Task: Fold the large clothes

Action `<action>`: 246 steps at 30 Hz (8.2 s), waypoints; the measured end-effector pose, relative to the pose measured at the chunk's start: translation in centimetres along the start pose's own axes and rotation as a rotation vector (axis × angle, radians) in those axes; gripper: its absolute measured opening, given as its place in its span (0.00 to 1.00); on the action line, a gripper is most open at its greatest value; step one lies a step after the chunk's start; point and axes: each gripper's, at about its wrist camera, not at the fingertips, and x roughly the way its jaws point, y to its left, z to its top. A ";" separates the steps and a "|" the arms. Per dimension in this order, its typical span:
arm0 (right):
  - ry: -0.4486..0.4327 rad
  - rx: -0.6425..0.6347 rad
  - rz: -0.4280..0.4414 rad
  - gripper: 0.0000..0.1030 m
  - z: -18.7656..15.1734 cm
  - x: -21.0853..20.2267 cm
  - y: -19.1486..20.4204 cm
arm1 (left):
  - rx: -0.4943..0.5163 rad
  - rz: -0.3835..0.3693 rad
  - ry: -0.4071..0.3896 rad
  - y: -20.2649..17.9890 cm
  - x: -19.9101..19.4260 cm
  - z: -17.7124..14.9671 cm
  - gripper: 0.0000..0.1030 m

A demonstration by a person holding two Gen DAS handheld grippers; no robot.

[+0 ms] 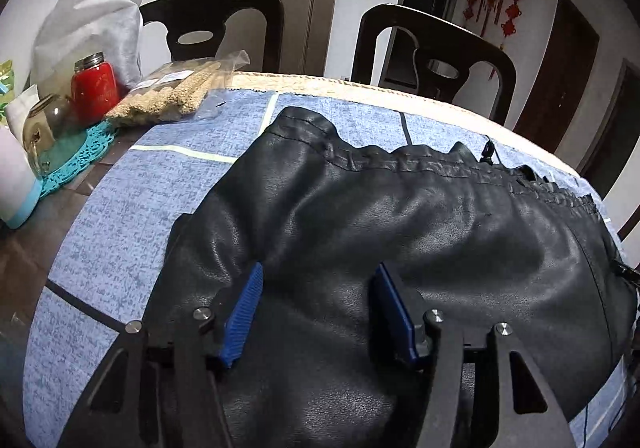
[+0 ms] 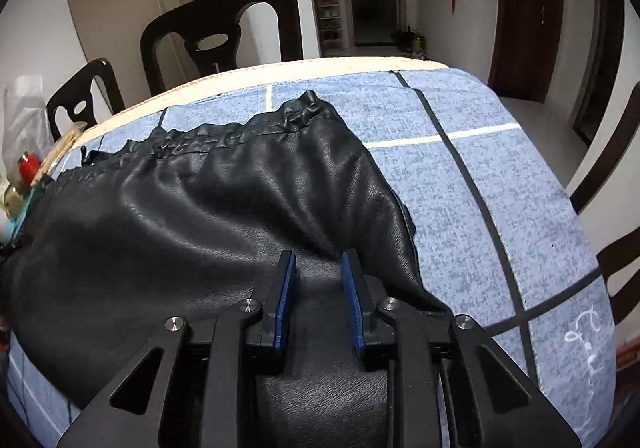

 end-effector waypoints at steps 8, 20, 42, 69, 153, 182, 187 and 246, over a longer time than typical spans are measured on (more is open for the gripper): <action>-0.068 -0.079 0.020 0.25 -1.2 -5.3 4.6 | 0.006 -0.054 -0.038 -2.8 -5.2 -2.0 0.58; 0.023 -0.170 0.172 0.25 -5.0 -2.7 10.9 | 0.198 -0.213 0.055 -14.0 -2.7 -6.0 0.63; -0.046 0.039 0.012 0.23 -1.9 -1.6 2.3 | 0.183 -0.197 0.045 -19.6 1.4 0.5 0.66; -0.066 -0.016 -0.059 0.25 -3.7 -6.1 0.7 | 0.117 0.072 -0.101 -5.9 -5.1 -2.2 0.69; 0.024 -0.325 0.438 0.18 -5.4 -4.2 25.9 | -0.314 -0.221 -0.121 3.8 -10.6 -2.8 0.18; -0.105 0.101 0.262 0.20 -5.3 -9.4 4.7 | 0.391 -0.636 -0.029 -21.6 -10.7 -2.8 0.59; -0.163 0.023 0.314 0.20 -3.6 -11.2 7.7 | 0.234 -0.535 -0.133 -16.0 -12.5 0.0 0.60; 0.053 -0.109 0.153 0.22 4.3 4.8 15.9 | 0.296 -0.158 0.000 -16.7 0.3 2.1 0.60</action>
